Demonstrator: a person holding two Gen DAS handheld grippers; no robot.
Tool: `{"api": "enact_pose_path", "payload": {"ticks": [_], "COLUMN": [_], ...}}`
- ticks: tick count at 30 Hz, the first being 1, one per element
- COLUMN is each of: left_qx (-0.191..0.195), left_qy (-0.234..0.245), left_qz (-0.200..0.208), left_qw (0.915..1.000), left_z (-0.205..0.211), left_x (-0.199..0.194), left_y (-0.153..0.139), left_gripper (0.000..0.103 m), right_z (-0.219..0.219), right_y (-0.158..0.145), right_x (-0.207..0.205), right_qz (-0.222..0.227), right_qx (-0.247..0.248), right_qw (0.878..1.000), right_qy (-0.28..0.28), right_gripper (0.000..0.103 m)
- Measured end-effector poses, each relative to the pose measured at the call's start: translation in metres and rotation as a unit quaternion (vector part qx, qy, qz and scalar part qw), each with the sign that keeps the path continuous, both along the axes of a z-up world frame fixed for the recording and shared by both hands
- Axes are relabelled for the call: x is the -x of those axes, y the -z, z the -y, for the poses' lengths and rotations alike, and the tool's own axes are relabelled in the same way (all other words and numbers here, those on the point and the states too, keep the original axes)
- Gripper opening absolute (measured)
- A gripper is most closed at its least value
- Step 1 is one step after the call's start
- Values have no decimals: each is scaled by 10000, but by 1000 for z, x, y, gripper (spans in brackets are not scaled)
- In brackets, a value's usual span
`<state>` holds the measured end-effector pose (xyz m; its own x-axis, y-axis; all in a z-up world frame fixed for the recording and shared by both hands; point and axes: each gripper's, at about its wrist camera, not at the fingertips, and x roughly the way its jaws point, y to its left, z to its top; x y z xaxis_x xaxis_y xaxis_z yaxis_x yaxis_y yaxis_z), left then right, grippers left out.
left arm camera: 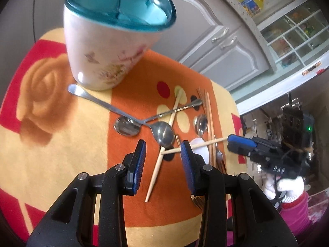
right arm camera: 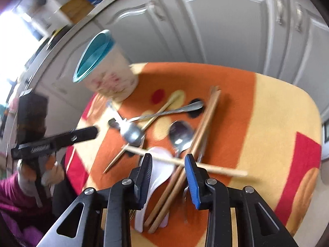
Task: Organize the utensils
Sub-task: 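Move the left gripper to the pile and grasp a wooden chopstick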
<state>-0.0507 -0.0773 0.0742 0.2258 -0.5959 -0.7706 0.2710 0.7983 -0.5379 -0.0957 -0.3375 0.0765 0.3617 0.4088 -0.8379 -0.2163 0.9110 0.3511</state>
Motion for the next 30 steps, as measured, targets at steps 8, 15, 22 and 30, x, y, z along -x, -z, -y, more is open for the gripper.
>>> {"api": "enact_pose_path", "payload": {"ticks": [8, 15, 22, 30], "left_qx": [-149, -202, -234, -336], "left_qy": [652, 776, 783, 651], "left_qz": [331, 238, 230, 244], "left_qw": [9972, 9965, 9964, 9970], "left_z": [31, 48, 50, 31], "left_x": [14, 11, 11, 11], "left_y": [-7, -2, -4, -6], "left_gripper": [41, 41, 41, 41], "right_z": [27, 55, 62, 53], "right_y": [15, 32, 52, 33], "right_x": [12, 17, -4, -21], "right_qz": [-186, -411, -335, 45], "right_qx": [153, -659, -1342, -1299], "right_qw": [9988, 9892, 9711, 9781], "right_qy": [430, 1243, 1947, 1628], "right_gripper": [32, 32, 30, 13]}}
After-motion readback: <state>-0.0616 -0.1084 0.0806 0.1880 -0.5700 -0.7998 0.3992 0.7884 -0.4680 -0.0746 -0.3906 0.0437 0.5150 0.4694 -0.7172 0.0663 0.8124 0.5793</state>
